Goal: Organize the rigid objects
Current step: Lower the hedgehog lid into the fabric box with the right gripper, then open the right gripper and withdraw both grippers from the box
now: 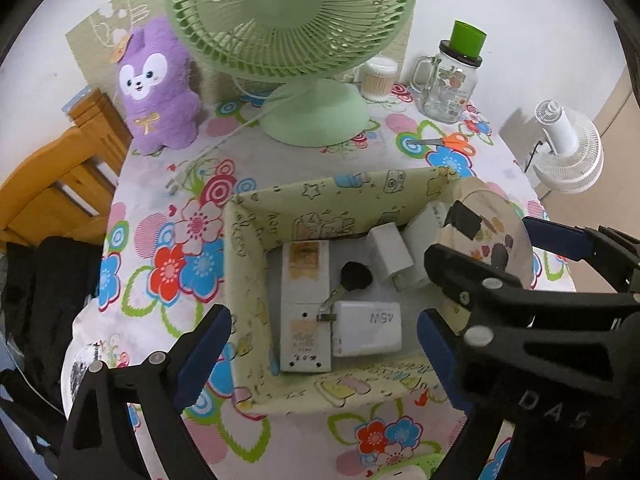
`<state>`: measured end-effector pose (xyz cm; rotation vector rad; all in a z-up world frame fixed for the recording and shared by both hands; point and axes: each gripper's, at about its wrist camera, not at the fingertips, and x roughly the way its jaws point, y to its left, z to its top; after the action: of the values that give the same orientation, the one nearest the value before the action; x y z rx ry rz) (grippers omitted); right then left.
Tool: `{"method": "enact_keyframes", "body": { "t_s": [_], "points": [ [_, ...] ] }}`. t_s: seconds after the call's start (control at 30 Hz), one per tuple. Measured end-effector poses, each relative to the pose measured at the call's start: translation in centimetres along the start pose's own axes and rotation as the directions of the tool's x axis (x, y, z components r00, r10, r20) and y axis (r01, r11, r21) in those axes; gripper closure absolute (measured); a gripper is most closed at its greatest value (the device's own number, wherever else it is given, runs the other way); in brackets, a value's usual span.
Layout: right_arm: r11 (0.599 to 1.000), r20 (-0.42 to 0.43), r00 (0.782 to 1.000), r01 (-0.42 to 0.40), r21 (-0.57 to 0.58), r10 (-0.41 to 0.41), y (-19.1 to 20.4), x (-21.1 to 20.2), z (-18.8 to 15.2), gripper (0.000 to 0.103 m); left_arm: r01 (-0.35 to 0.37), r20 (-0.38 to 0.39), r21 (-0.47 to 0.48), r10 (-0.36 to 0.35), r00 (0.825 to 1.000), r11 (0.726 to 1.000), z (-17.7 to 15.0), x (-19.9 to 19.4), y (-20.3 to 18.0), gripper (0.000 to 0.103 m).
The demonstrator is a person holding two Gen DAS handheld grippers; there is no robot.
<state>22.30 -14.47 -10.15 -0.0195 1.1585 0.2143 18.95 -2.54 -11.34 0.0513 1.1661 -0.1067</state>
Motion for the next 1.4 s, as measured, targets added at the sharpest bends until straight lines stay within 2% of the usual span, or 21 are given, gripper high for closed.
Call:
{"method": "enact_keyframes", "body": {
  "t_s": [0.43,0.7,0.9,0.97,1.07,1.23,1.4],
  "points": [
    [0.996,-0.047,0.998,-0.051,-0.078,0.048,3.5,2.8,0.0,0.018,-0.018,-0.047,-0.016,0.017,0.999,1.0,-0.5,1.3,1.3,0.005],
    [0.994,-0.073,0.995,-0.071,-0.083,0.065,3.7,5.0,0.9,0.018,-0.027,-0.077,-0.027,0.025,0.997,0.999,0.2,2.7,1.7,0.005],
    [0.992,-0.097,0.992,-0.093,-0.08,0.085,3.9,6.3,1.3,0.017,-0.06,-0.094,-0.028,0.057,0.994,0.998,0.4,3.6,2.3,0.005],
    [0.991,-0.08,0.993,-0.095,-0.091,0.088,3.9,6.2,1.4,0.016,-0.036,-0.098,-0.042,0.032,0.995,0.998,0.4,3.7,2.5,0.005],
    [0.988,-0.064,0.992,-0.119,-0.1,0.113,3.9,5.9,1.6,0.005,-0.031,-0.103,-0.048,0.025,0.994,0.998,0.4,3.7,2.6,0.005],
    [0.985,-0.047,0.989,-0.146,-0.093,0.142,3.3,4.8,1.4,0.004,-0.034,-0.102,-0.039,0.03,0.994,0.999,0.1,3.3,2.3,0.005],
    [0.99,-0.023,0.994,-0.11,-0.085,0.108,2.5,3.2,0.5,0.003,-0.02,-0.086,-0.042,0.016,0.996,0.999,-0.3,2.4,1.9,0.005]
  ]
}}
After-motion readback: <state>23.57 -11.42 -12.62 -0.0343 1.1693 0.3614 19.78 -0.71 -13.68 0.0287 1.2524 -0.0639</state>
